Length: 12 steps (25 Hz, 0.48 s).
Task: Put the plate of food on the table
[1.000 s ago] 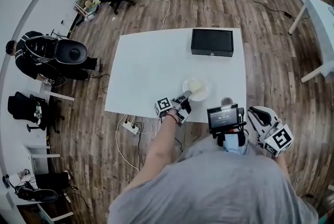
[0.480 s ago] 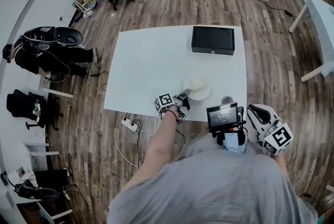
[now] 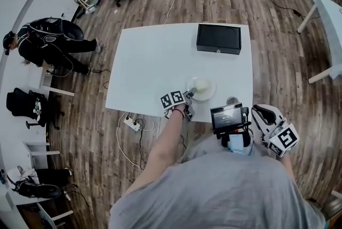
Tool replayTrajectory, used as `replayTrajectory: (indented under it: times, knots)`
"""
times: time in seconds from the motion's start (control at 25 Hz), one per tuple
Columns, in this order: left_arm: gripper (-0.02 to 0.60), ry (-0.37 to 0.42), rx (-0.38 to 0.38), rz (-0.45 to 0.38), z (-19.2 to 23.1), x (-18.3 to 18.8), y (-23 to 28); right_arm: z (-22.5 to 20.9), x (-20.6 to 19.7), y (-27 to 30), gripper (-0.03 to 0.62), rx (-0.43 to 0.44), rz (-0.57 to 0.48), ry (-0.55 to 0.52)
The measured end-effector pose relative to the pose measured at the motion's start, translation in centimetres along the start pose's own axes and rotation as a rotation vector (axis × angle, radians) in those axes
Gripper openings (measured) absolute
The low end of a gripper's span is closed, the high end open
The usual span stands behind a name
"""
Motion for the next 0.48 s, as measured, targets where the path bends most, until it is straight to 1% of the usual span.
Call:
replayTrajectory:
  times: [0.12, 0.24, 0.4, 0.48]
  knots:
    - [0.14, 0.12, 0.049, -0.004, 0.0, 0.3, -0.5, -0.1, 0.1, 0.1, 0.034, 0.003, 0.001, 0.001]
    - [0.14, 0.202, 0.088, -0.009, 0.0, 0.8, -1.0, -0.2, 0.3, 0.0, 0.034, 0.007, 0.003, 0.002]
    - [0.14, 0.282, 0.102, -0.019, -0.2, 1.3, -1.6, -0.4, 0.0, -0.1, 0.034, 0.008, 0.002, 0.003]
    - [0.14, 0.326, 0.085, -0.034, -0.7, 1.7, -2.3, -0.4, 0.0, -0.1, 0.034, 0.012, -0.003, 0.001]
Point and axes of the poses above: the fingertips, and each gripper's own axes: y forward along the fingers, z to its left, x out of its top, the point moved 6 cm from there along -y, backward along the fingers, and after that the axes turned 13 degrees about -z, right-handed, at the moved point
